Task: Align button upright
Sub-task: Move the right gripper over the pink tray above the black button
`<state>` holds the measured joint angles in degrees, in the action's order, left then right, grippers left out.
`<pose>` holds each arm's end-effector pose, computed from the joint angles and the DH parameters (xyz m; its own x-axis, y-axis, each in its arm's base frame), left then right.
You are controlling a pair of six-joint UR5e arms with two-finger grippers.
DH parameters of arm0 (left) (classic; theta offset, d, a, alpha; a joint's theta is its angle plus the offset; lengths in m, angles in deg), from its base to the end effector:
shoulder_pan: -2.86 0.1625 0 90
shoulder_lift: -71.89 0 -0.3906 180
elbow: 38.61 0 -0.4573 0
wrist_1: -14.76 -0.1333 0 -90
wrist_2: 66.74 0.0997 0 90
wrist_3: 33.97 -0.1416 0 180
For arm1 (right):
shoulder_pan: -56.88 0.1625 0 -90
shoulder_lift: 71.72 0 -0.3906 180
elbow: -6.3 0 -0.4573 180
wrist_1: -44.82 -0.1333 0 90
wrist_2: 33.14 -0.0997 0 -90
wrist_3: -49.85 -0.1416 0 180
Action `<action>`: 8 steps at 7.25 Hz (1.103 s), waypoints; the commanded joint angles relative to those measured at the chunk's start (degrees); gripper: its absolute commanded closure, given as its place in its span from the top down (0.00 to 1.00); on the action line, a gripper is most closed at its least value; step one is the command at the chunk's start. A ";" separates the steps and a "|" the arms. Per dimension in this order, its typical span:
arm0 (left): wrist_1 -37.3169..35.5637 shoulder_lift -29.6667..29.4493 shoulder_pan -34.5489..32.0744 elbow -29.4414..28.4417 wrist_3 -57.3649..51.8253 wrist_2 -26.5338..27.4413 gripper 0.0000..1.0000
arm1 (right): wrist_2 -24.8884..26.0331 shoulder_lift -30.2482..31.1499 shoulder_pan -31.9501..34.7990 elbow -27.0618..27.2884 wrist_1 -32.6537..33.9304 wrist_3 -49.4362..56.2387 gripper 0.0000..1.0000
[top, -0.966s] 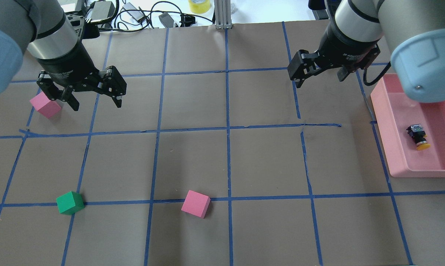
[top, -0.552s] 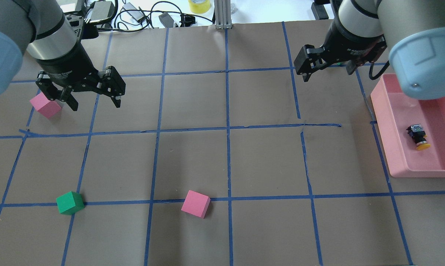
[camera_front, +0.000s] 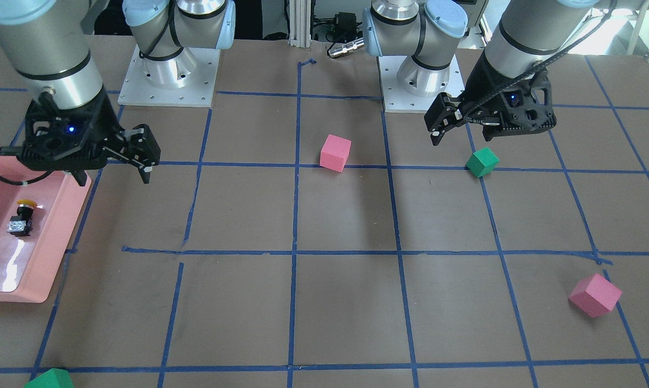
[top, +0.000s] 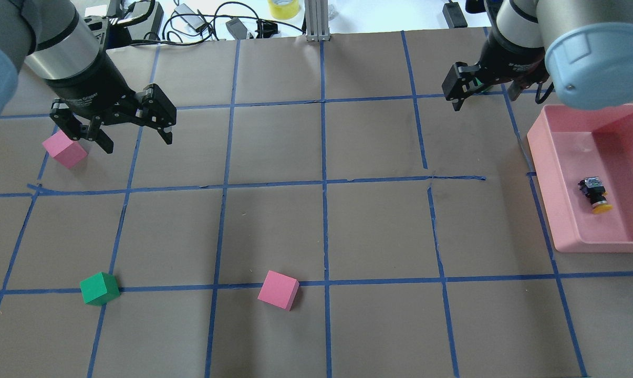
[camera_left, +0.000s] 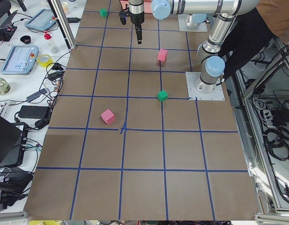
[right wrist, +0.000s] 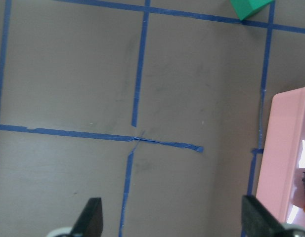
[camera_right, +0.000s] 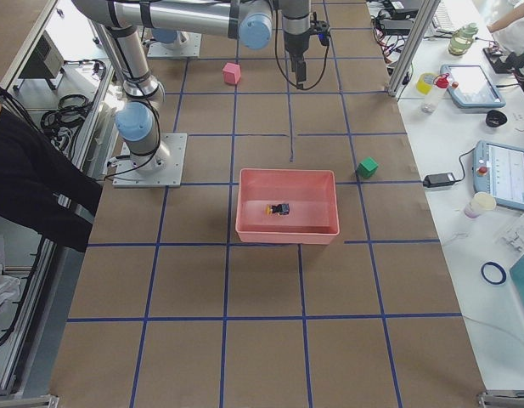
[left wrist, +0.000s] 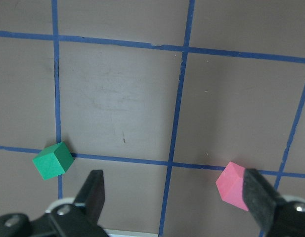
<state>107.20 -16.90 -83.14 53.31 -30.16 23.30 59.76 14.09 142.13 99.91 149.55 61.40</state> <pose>-0.0952 -0.5488 0.4005 -0.9907 -0.1358 -0.0043 -0.1358 0.9892 0.0548 0.0762 -0.6060 0.3616 -0.9911 -0.1111 0.0734 -0.1186 0.9870 -0.1082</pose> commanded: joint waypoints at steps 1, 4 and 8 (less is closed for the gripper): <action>-0.59 -0.24 0.31 0.20 3.71 -0.04 1.00 | -3.39 -1.61 -10.32 0.60 1.00 7.76 1.00; -0.59 -0.33 0.31 0.37 3.92 0.05 1.00 | -2.72 -5.90 -22.90 2.70 1.44 13.40 1.00; -0.42 -0.33 0.57 0.37 3.92 0.05 1.00 | -1.33 -8.90 -33.05 11.06 9.23 17.71 1.00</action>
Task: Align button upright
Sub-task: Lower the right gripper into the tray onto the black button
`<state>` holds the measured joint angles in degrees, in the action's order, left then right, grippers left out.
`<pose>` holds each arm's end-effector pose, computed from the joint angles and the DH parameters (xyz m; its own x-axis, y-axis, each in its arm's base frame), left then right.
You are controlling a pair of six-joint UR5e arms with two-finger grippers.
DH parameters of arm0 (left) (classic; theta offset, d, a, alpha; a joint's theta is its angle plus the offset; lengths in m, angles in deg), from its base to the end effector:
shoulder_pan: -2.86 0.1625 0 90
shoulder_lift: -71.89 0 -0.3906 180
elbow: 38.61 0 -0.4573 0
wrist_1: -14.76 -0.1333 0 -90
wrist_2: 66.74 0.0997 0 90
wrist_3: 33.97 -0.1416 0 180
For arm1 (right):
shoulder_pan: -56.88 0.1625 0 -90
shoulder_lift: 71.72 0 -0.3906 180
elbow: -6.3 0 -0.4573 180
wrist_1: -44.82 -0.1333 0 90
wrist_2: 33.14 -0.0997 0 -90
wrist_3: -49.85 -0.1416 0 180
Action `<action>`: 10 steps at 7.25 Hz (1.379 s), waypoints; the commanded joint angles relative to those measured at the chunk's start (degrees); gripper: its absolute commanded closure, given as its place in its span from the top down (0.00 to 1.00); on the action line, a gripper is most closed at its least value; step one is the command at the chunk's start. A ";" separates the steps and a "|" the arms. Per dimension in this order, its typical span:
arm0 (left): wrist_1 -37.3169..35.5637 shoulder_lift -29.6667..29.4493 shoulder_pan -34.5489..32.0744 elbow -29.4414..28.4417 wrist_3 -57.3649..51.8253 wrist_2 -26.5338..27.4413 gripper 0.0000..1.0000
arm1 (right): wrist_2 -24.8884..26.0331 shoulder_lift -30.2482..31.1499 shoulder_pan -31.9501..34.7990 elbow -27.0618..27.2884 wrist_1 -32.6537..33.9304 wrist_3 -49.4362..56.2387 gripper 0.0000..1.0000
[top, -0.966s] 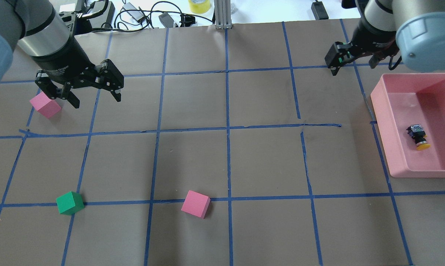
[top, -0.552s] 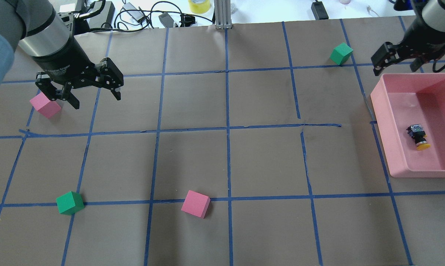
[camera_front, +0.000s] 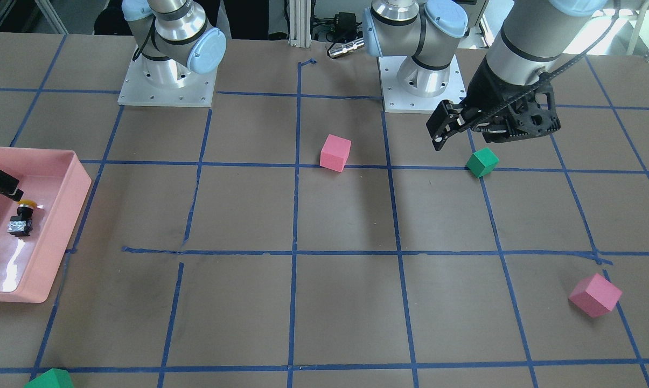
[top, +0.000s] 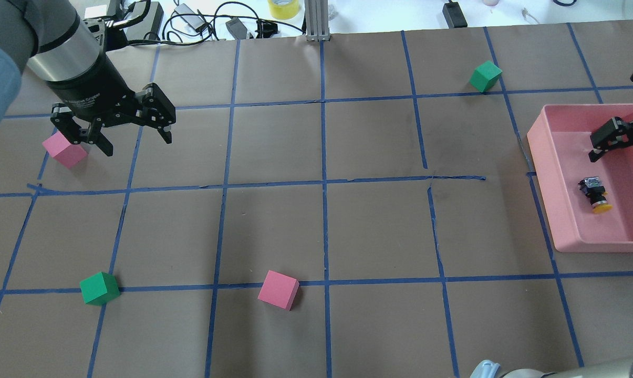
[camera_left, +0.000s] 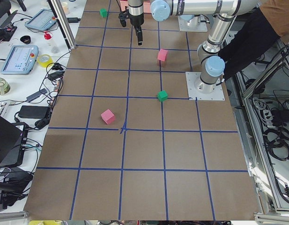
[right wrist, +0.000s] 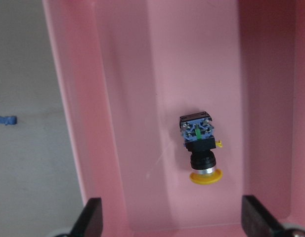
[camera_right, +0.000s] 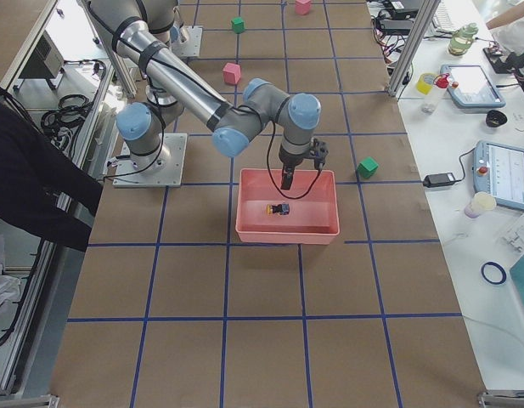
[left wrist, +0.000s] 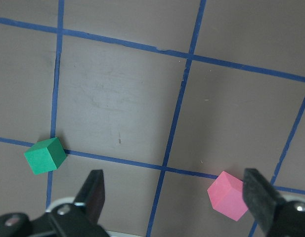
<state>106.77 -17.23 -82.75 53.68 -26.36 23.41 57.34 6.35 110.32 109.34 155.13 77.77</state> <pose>-0.0910 -0.5508 0.3945 -0.9782 -0.2075 -0.0105 -0.2078 0.9764 0.0588 -0.2413 -0.5471 0.2024 -0.9881 0.1510 -0.0307 0.1483 0.9860 0.0757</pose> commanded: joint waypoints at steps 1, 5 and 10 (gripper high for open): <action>0.18 0.00 0.18 0.00 0.12 0.02 1.00 | 1.63 -2.21 -1.24 2.08 4.64 1.43 1.00; 0.28 0.44 0.09 0.53 0.12 -0.07 1.00 | 2.34 -3.72 -1.24 9.98 17.91 1.43 1.00; 0.01 0.53 0.18 0.53 0.56 0.02 1.00 | 2.60 -4.24 -1.32 9.73 20.62 1.78 1.00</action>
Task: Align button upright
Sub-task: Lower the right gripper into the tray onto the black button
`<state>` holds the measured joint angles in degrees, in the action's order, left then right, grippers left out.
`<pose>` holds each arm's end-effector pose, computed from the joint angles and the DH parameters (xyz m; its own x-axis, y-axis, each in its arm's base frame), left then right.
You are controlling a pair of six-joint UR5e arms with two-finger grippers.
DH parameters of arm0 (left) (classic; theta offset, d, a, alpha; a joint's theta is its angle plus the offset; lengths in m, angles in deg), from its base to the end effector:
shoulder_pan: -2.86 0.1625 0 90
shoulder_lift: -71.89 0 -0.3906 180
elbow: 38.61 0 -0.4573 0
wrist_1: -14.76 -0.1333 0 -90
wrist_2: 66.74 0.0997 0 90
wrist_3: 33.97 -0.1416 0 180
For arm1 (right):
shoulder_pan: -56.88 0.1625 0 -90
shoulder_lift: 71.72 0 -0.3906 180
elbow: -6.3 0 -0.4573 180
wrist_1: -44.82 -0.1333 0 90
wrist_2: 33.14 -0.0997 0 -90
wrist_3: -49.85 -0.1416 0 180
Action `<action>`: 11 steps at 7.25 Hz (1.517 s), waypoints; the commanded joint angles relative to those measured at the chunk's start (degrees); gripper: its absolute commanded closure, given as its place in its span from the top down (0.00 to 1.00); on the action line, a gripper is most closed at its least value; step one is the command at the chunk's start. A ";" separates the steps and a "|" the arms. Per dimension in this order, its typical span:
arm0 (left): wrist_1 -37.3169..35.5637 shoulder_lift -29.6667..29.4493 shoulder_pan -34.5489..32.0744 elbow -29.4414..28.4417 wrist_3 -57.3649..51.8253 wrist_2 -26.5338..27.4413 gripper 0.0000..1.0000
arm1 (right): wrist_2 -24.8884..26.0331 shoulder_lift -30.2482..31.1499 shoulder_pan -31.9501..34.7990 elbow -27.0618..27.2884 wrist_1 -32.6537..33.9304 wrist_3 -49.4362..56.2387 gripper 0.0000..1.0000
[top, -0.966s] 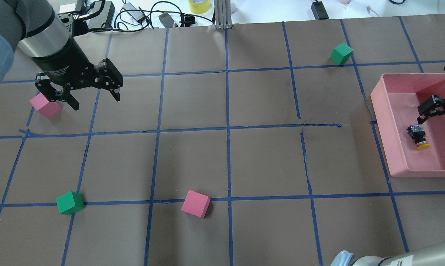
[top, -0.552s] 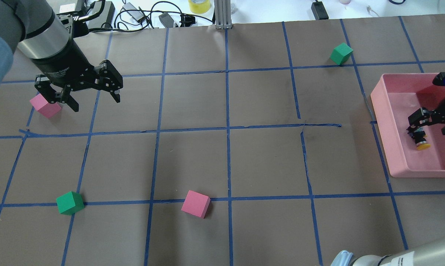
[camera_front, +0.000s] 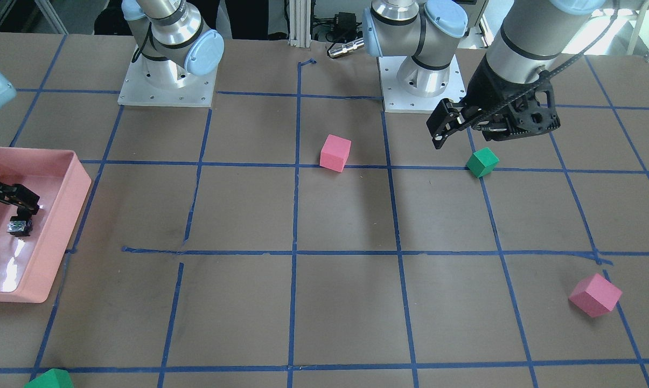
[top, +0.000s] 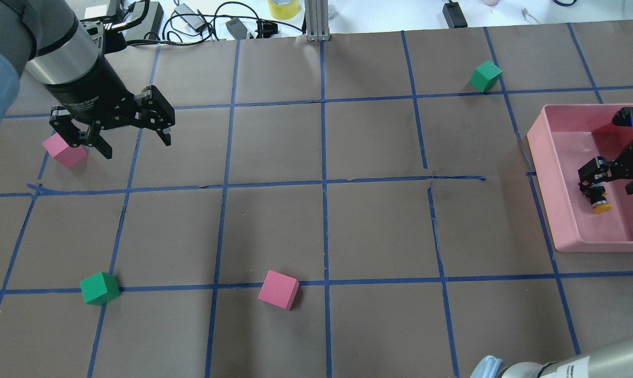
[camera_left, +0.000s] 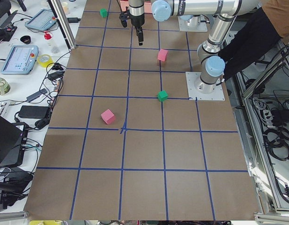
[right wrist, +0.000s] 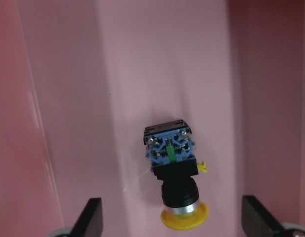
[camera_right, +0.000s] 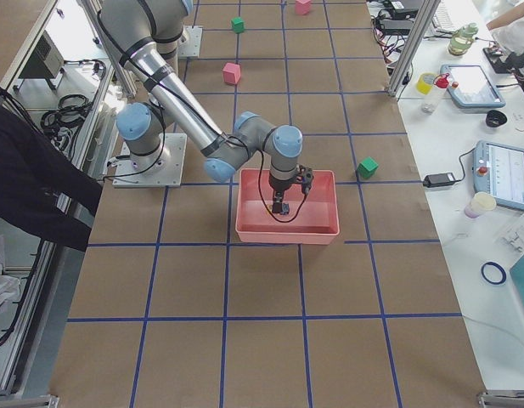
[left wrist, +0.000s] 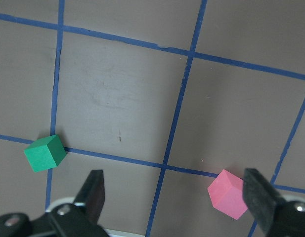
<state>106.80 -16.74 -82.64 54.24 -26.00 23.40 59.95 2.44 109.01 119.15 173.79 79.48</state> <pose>-0.0903 -0.5474 0.3937 -0.9764 -0.2155 -0.0109 -0.2158 0.9746 0.0605 -0.2470 -0.5223 0.1115 -0.9885 0.1427 0.0493 0.1440 0.9893 0.0224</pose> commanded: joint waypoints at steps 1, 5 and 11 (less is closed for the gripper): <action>-0.02 0.03 0.08 0.05 0.20 0.47 1.00 | -0.19 -1.98 -0.01 0.09 4.60 2.60 1.00; -0.02 0.03 -0.01 0.49 0.03 1.34 1.00 | -5.29 -2.53 -0.01 -0.43 4.27 15.97 1.00; -0.02 0.03 -0.10 0.58 0.29 1.61 1.00 | -5.12 -2.36 -0.01 0.00 0.32 16.96 1.00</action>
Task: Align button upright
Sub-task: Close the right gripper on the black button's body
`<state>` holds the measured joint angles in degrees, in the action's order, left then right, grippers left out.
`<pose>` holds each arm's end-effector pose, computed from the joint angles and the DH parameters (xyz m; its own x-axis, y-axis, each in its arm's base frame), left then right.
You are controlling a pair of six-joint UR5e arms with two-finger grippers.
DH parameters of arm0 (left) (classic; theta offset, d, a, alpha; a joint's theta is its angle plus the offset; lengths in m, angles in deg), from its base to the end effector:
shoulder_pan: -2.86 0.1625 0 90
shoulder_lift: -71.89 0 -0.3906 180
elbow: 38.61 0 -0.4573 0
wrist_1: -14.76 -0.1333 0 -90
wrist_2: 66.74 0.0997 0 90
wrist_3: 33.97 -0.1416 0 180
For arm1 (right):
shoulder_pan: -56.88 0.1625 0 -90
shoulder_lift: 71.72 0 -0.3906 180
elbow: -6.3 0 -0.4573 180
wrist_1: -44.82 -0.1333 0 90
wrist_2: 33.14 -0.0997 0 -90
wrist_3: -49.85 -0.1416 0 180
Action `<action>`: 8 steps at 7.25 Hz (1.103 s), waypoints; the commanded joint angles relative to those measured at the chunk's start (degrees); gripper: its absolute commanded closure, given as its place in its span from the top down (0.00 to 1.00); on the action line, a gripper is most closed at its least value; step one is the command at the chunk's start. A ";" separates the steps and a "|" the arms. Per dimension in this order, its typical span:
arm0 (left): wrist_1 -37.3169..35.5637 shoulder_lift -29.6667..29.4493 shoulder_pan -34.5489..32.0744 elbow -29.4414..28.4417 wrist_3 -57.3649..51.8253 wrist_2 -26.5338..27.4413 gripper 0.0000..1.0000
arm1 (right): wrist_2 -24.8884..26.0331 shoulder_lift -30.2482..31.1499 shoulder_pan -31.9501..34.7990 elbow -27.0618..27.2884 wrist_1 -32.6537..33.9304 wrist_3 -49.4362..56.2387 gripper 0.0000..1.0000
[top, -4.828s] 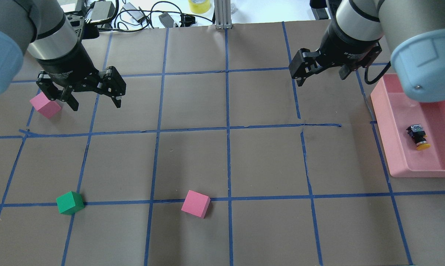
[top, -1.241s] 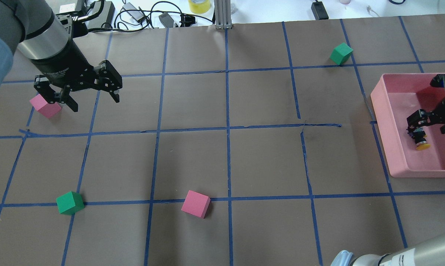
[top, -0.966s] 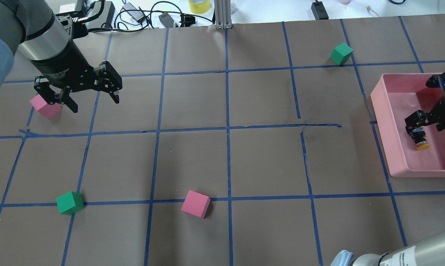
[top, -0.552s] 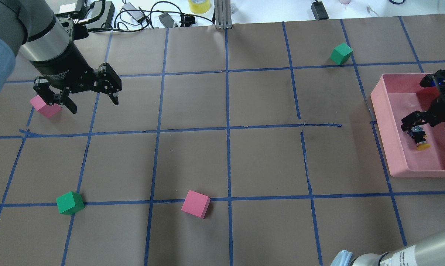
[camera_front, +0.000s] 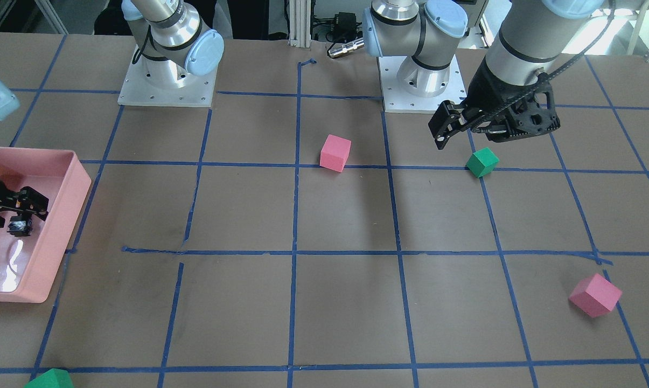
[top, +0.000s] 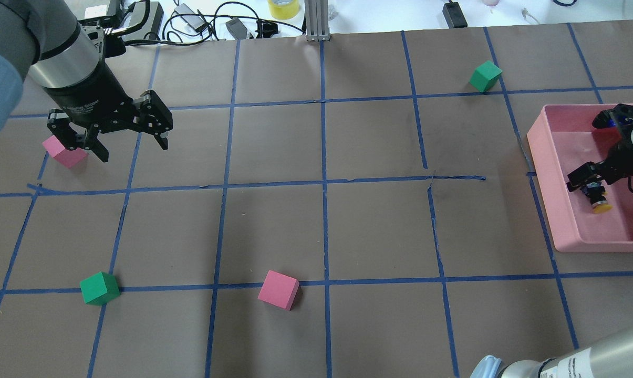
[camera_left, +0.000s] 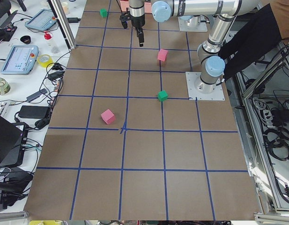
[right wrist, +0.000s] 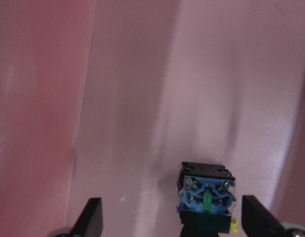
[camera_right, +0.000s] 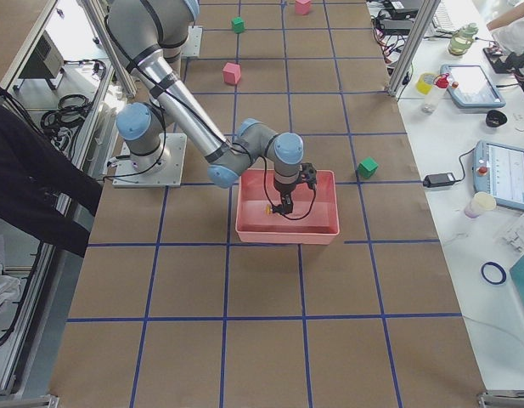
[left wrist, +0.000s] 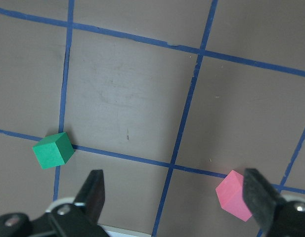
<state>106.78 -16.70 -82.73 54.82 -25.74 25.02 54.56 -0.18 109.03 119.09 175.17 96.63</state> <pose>-0.0873 -0.5452 0.3887 -0.9755 -0.2163 -0.0404 -0.2186 0.9736 0.0653 -0.2369 -0.5314 0.0884 -0.9871 -0.1552 -0.0389 -0.1545 0.9878 -0.0185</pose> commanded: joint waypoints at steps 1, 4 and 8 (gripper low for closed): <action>0.00 0.00 -0.01 0.18 -0.06 0.00 1.00 | 0.11 0.35 -0.03 0.32 -0.97 -0.38 1.00; 0.09 0.00 0.08 0.35 0.12 1.67 1.00 | 0.80 -0.09 -0.03 0.15 -0.45 -0.38 1.00; 0.00 0.00 -0.01 0.35 -0.23 2.63 1.00 | 1.07 -0.44 -0.03 -0.11 1.30 -1.08 1.00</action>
<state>106.78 -16.70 -82.74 55.17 -25.70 26.90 55.52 -0.40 109.00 118.91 175.52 96.01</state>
